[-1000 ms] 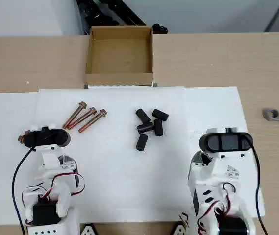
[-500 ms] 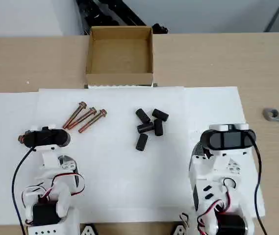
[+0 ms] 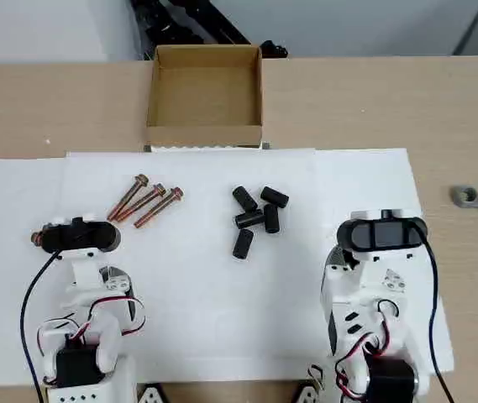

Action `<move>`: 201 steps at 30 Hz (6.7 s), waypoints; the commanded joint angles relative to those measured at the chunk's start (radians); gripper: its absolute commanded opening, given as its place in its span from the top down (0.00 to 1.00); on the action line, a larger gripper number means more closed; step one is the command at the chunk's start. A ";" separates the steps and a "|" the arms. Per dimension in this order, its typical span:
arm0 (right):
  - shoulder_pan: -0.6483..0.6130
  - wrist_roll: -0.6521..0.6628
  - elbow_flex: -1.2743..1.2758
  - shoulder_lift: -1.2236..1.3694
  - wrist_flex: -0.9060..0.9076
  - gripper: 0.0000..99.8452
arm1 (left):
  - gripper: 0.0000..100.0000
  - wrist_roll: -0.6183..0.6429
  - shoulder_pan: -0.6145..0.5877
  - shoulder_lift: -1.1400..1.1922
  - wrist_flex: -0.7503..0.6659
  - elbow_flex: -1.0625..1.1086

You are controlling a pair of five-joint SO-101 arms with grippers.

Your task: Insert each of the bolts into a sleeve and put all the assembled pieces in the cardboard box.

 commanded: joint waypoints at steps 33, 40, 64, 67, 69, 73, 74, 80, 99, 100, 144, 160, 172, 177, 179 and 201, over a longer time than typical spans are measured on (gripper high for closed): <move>-0.001 0.015 -0.249 0.532 -0.088 0.99 | 0.90 -0.229 -0.123 0.041 -0.091 -0.117; -0.021 0.017 -0.612 1.017 0.027 0.99 | 0.90 -0.195 -0.124 0.506 -0.239 -0.328; -0.262 0.331 -0.827 1.267 0.007 0.99 | 0.89 0.066 -0.310 1.372 -0.061 -0.983; -0.262 0.331 -0.953 1.371 0.036 0.99 | 0.89 0.075 -0.311 1.574 -0.035 -1.081; -0.263 0.333 -1.034 1.435 0.067 0.99 | 0.89 0.121 -0.310 1.692 -0.034 -1.135; -0.268 0.338 -1.119 1.506 0.088 0.99 | 0.89 0.181 -0.298 1.791 -0.037 -1.168; -0.268 0.339 -1.125 1.512 0.085 0.99 | 0.89 0.193 -0.296 1.792 -0.037 -1.167; -0.286 0.390 -1.123 1.523 0.090 0.88 | 0.88 0.310 -0.299 1.746 -0.072 -1.147; -0.289 0.436 -1.128 1.633 0.085 0.91 | 0.82 0.396 -0.428 1.774 -0.253 -1.067; -0.289 0.436 -1.128 1.633 0.085 0.91 | 0.82 0.400 -0.425 1.788 -0.265 -1.067; -0.306 0.241 -1.129 1.624 0.090 0.91 | 0.99 0.284 -0.361 1.639 -0.249 -0.980; -0.493 -0.124 -1.071 1.633 0.102 0.91 | 0.99 0.152 -0.272 1.142 -0.020 -0.983; -0.533 -0.157 -0.816 1.633 -0.087 0.91 | 0.99 0.150 -0.272 1.142 -0.018 -0.983; -0.561 -0.204 -0.815 1.633 -0.150 0.91 | 0.99 0.150 -0.272 1.142 -0.020 -0.983; -0.565 -0.212 -0.815 1.633 -0.168 0.91 | 0.99 0.150 -0.272 1.142 -0.020 -0.983; -0.558 -0.397 -0.813 1.722 -0.174 0.82 | 0.99 0.149 -0.272 1.142 -0.020 -0.983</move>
